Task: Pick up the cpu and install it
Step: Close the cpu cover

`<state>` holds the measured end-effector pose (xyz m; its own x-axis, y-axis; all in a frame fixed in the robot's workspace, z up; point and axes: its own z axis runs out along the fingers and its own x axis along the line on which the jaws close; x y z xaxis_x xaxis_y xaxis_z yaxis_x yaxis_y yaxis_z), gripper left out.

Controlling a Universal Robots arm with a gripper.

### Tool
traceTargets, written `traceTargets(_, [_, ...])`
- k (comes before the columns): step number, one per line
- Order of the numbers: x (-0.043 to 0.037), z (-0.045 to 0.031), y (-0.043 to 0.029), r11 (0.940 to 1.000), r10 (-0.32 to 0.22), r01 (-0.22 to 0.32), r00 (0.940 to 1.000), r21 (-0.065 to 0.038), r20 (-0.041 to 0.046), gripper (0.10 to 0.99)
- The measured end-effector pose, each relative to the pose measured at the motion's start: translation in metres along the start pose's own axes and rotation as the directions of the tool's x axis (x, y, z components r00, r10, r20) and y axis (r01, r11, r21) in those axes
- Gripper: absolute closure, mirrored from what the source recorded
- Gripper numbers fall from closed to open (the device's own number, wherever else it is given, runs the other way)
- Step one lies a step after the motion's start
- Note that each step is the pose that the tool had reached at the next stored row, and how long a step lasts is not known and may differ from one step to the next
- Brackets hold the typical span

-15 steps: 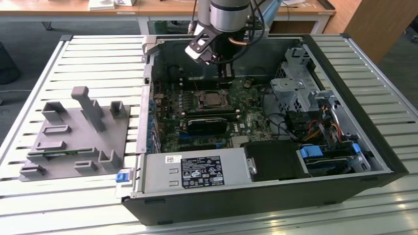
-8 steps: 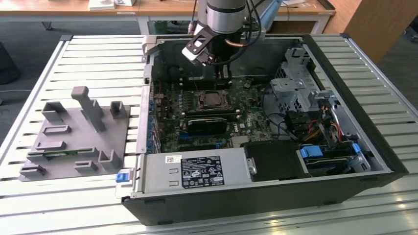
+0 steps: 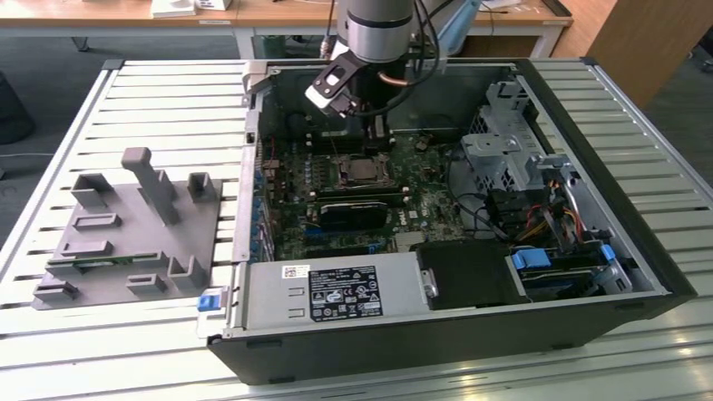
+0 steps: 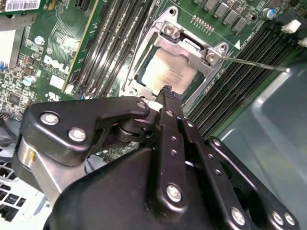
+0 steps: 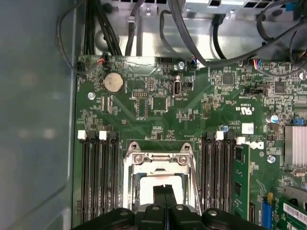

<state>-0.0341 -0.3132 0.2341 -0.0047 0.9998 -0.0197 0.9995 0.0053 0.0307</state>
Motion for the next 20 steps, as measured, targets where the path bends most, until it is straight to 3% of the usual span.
traceTargets(17, [0.0004,0.0208,-0.0036,1.0,0.0,0.0,1.0,0.003,0.0001,0.98])
traceTargets(20, [0.0005,0.024,-0.0084,1.0,0.0,0.0,1.0,0.004,0.0,0.98])
